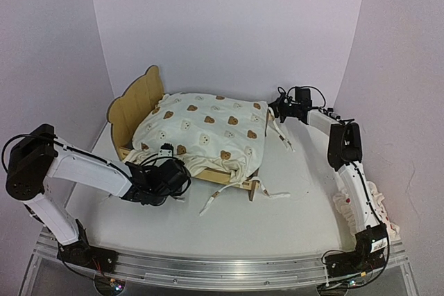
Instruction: Set up the pet bed
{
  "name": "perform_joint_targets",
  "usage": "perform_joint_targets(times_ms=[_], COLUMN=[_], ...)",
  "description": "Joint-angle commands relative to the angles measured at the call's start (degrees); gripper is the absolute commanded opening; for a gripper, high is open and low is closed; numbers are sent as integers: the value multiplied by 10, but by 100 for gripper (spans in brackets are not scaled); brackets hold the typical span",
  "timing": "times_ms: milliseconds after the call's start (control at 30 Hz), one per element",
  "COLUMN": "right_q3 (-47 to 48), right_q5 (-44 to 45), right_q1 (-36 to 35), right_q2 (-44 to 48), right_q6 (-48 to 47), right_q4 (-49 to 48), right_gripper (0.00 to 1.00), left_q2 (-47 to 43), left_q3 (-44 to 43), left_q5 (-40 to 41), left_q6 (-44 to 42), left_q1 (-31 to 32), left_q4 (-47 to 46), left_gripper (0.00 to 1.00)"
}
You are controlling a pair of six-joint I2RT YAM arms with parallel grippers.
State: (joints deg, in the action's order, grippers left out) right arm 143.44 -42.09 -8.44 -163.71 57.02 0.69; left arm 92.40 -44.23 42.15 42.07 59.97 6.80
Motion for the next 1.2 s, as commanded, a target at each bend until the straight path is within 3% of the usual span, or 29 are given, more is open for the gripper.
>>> perform_joint_targets(times_ms=[0, 133, 267, 367, 600, 900, 1000, 1067, 1167], right_q3=[-41, -120, -263, -335, -499, -806, -810, -778, -704], right_q5=[-92, -150, -206, -242, -293, -231, -199, -143, -8], right_q1=[3, 2, -1, -11, -66, -154, -145, -140, -139], right_q2=[32, 74, 140, 191, 306, 511, 568, 603, 641], right_q6=[-8, 6, 75, 94, 92, -23, -49, -140, -280], right_q4=[-59, -112, -289, -355, -407, -406, -335, -162, 74], right_gripper=[0, 0, 0, 0, 3, 4, 7, 13, 32], left_q2=[-1, -10, -35, -60, -122, -237, -261, -270, -281], left_q3=[-9, -2, 13, 26, 65, 151, 161, 162, 165], left_q5=[13, -5, -27, -31, -29, -15, -19, -21, -25], left_q6=[26, 29, 11, -1, 1, 32, 31, 32, 33], left_q1=[-20, -50, -76, -87, -110, -123, -124, -124, -124], left_q4=[3, 2, -16, -27, -21, 3, 9, 13, 13], left_gripper=[47, 48, 49, 49, 50, 50, 49, 49, 50])
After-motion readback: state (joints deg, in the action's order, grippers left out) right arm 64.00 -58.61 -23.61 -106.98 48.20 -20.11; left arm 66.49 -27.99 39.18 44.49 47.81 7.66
